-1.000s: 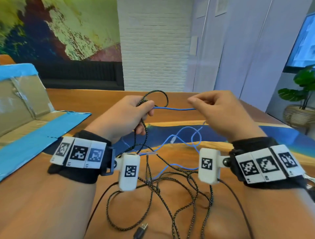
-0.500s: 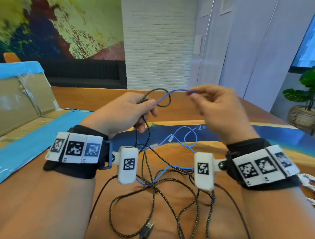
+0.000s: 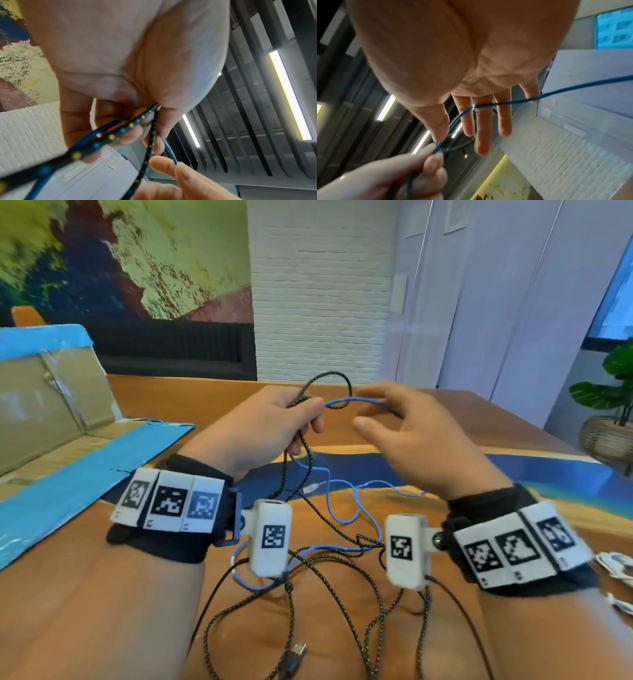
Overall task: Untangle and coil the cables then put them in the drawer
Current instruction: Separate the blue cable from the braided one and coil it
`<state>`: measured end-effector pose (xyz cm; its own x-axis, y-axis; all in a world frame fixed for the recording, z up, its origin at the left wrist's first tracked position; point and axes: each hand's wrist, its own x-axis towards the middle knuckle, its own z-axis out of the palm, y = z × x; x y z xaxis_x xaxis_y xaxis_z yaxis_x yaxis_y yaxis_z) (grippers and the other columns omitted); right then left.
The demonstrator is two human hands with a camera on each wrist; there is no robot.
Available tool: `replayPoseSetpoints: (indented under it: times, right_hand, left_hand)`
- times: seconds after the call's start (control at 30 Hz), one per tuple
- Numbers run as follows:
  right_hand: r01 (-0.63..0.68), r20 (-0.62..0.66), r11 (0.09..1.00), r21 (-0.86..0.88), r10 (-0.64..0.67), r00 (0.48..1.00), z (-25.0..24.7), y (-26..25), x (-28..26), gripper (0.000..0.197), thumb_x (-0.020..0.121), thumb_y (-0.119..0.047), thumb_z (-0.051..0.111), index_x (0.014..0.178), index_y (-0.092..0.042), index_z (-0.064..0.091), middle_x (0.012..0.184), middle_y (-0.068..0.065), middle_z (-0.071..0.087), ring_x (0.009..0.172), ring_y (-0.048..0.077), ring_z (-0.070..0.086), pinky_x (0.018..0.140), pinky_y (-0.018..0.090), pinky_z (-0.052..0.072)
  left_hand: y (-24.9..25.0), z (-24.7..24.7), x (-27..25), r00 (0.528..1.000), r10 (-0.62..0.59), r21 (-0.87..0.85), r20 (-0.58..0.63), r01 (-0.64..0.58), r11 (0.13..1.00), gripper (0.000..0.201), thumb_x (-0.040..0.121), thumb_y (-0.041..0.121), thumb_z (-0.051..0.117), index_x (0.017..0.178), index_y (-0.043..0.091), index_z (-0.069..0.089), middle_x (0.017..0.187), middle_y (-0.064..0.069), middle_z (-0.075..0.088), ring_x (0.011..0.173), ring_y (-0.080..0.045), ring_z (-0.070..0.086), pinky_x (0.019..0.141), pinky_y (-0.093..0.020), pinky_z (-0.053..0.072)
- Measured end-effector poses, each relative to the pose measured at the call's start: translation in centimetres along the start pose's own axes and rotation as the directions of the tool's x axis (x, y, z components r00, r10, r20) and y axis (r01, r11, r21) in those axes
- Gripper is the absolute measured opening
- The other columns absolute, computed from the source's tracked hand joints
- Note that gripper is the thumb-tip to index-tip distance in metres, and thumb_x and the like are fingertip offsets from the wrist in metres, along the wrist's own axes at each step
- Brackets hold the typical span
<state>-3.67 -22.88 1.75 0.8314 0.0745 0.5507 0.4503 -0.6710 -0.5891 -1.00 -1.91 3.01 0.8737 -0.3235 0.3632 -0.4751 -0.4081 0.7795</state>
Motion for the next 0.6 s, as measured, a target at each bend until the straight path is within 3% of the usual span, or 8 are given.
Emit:
replayPoseSetpoints:
  times: [0.07,0.17,0.23,0.37,0.4,0.47,0.53,0.6]
  right_hand:
    - [0.035,-0.029,0.998,0.055,-0.034,0.999,1.3,-0.6,-0.1,0.014,0.095,-0.039,0.067,0.104,-0.030,0.071,0.078,-0.016,0.069,0.073,0.008,0.065,0.074,0.033,0.053]
    - [0.007,-0.162,0.913,0.407,0.065,0.985,0.4,-0.5,0.2,0.035,0.100,-0.034,0.062,0.072,-0.018,0.074,0.058,0.000,0.055,0.050,0.017,0.043,0.059,0.036,0.040]
    - [0.033,-0.251,0.790,0.612,0.154,0.956,-1.4,-0.5,0.5,0.038,0.102,-0.028,0.060,0.067,-0.015,0.069,0.056,-0.002,0.058,0.043,0.012,0.037,0.056,0.036,0.039]
    - [0.136,-0.447,0.650,0.748,0.341,0.827,-4.6,1.2,0.9,0.031,0.105,-0.026,0.054,0.076,-0.017,0.059,0.055,-0.008,0.056,0.037,0.009,0.033,0.054,0.030,0.040]
    - [0.135,-0.475,0.655,0.743,0.375,0.796,-5.3,2.0,0.9,0.030,0.105,-0.028,0.054,0.077,-0.018,0.060,0.054,-0.007,0.054,0.037,0.010,0.033,0.053,0.030,0.041]
    - [0.037,-0.523,0.806,0.591,0.348,0.778,-6.1,3.6,0.9,0.031,0.102,-0.030,0.059,0.073,-0.020,0.066,0.055,-0.004,0.052,0.042,0.010,0.038,0.053,0.030,0.043]
    - [-0.134,-0.444,0.955,0.264,0.243,0.862,-6.1,4.6,0.8,0.027,0.096,-0.021,0.064,0.070,-0.025,0.072,0.061,-0.005,0.061,0.048,0.007,0.047,0.056,0.027,0.042]
    - [-0.196,-0.278,0.980,0.044,0.200,0.940,-5.5,4.3,0.6,0.031,0.093,-0.008,0.060,0.076,-0.029,0.074,0.076,-0.004,0.073,0.051,0.007,0.051,0.054,0.021,0.042]
  left_hand:
    - [0.1,-0.2,-0.1,1.000,0.005,-0.021,0.017,-0.004,1.000,0.038,0.108,0.029,0.049,0.082,0.008,0.068,0.067,0.001,0.049,0.056,-0.014,0.054,0.061,-0.024,0.049]
    - [0.0,-0.5,-0.4,0.997,-0.019,-0.070,0.078,0.024,0.997,0.041,0.109,0.028,0.047,0.083,0.005,0.068,0.067,-0.002,0.050,0.055,-0.014,0.053,0.063,-0.023,0.052]
    - [-0.1,-0.6,-0.4,0.994,-0.026,-0.095,0.110,0.036,0.995,0.042,0.109,0.029,0.046,0.084,0.004,0.068,0.068,-0.001,0.054,0.057,-0.012,0.055,0.068,-0.025,0.053]
    - [-0.6,-0.5,-0.2,0.992,-0.036,-0.018,0.124,0.038,0.999,0.043,0.109,0.035,0.045,0.080,0.013,0.069,0.077,0.000,0.064,0.078,-0.016,0.063,0.089,-0.036,0.051]
    - [-0.8,-0.4,-0.1,0.992,-0.049,0.032,0.116,0.045,0.998,0.043,0.109,0.036,0.046,0.080,0.015,0.068,0.079,0.000,0.064,0.081,-0.016,0.062,0.092,-0.039,0.050]
    - [-1.0,-0.3,-0.1,0.995,-0.063,0.091,0.077,0.056,0.994,0.041,0.108,0.037,0.046,0.079,0.017,0.067,0.078,-0.001,0.061,0.077,-0.015,0.059,0.084,-0.039,0.048]
    - [-1.1,-0.3,0.0,0.998,-0.056,0.108,0.031,0.052,0.993,0.040,0.107,0.038,0.048,0.078,0.019,0.066,0.076,-0.006,0.054,0.070,-0.019,0.050,0.073,-0.036,0.041]
    - [-1.1,-0.2,0.2,0.999,-0.045,0.131,0.002,0.044,0.990,0.039,0.106,0.040,0.050,0.077,0.020,0.066,0.075,-0.009,0.048,0.066,-0.021,0.043,0.068,-0.034,0.036]
